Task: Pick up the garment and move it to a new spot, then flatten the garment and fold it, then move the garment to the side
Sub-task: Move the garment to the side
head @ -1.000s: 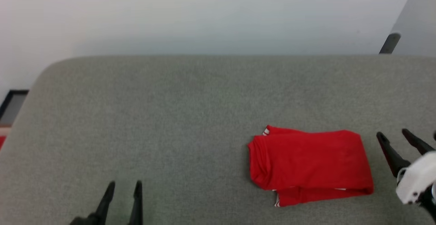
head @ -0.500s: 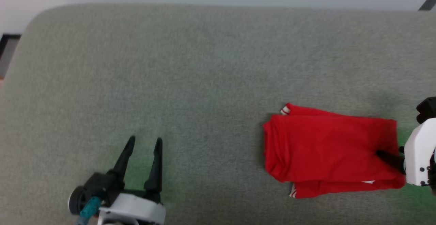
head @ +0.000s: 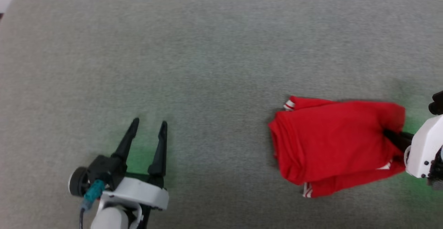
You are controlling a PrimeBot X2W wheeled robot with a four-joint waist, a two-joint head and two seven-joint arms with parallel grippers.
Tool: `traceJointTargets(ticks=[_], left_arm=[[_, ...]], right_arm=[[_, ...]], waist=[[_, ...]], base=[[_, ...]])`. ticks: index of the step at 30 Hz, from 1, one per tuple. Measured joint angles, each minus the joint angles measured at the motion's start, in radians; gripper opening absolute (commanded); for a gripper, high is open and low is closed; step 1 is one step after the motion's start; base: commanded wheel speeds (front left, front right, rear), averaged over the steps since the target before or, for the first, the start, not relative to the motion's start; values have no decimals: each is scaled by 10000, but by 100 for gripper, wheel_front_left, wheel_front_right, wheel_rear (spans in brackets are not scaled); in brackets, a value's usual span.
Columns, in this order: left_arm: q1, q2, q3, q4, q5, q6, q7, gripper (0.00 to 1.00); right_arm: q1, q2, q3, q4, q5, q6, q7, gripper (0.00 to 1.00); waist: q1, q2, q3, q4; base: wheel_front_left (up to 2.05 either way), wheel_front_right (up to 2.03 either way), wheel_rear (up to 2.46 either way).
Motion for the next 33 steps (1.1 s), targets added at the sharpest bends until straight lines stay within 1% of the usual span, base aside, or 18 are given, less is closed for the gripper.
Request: traceJointTargets(ticks=[4,6,12,18,26,29,33], left_arm=[[-268,186,-341,-169,-21,-2,-2,100],[-453,261,-420,-288,-121,-6,0,100],[-1365,903,-1091,-656,-232,-2,-2,100],[-2674,1639,-1737,-869,-366,-6,-2,100],[-4637,2585,-2757,-830,-362,-6,-2,100],[-5352,2805,-2947,-821,-357,-8,0,100],[-6033,2976,-3149,-865,-385,-8,50,100]], right_arm=[[32,79,-174,-27,228,2,-917,0],[50,-136,-453,50,368,-2,-1239,0],[-15,-765,-1239,499,439,-4,-2061,0],[-735,-1404,-1662,1785,140,-4,-2600,0],[-2465,-2382,-1916,3586,-698,-4,-3281,0],[-3257,-2723,-1829,4316,-1243,-4,-3588,0],[-4474,-2872,-1609,5231,-1622,-4,-4061,0]], waist=[[0,0,-38,-424],[0,0,-43,-686],[0,0,69,-1501],[0,0,577,-2111],[0,0,1684,-2445],[0,0,2091,-2498],[0,0,2580,-2516]], base=[[0,0,0],[0,0,0],[0,0,0],[0,0,0],[0,0,0],[0,0,0],[0,0,0]])
